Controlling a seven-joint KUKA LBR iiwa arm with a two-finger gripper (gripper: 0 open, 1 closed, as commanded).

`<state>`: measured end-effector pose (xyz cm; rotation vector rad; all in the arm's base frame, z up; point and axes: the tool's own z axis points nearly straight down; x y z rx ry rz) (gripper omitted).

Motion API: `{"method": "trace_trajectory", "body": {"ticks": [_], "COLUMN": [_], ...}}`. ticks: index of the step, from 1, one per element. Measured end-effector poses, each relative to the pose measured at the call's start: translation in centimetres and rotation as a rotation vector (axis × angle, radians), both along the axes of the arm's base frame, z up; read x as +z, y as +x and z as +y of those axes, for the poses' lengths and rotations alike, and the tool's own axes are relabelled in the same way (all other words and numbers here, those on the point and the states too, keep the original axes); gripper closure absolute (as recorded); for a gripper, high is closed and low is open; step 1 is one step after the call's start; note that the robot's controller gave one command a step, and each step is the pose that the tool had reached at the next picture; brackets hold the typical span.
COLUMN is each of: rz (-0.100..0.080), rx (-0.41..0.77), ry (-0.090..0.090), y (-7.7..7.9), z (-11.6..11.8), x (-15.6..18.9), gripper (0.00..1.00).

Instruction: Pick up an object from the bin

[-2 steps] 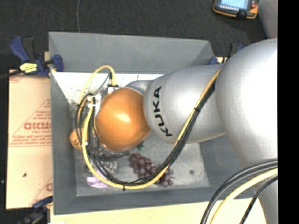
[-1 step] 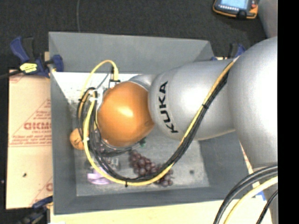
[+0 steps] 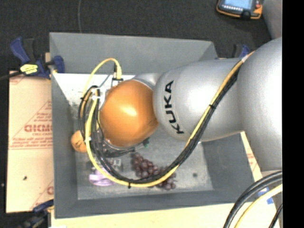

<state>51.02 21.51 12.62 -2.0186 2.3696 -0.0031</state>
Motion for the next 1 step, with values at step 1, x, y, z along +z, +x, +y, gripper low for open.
{"method": "trace_trajectory", "body": {"ticks": [1], "rz": [-0.003], "rx": [-0.004], "ry": [0.002], "y": [0.07], "z": [0.00], "x": [0.75], "gripper": [1.00]}}
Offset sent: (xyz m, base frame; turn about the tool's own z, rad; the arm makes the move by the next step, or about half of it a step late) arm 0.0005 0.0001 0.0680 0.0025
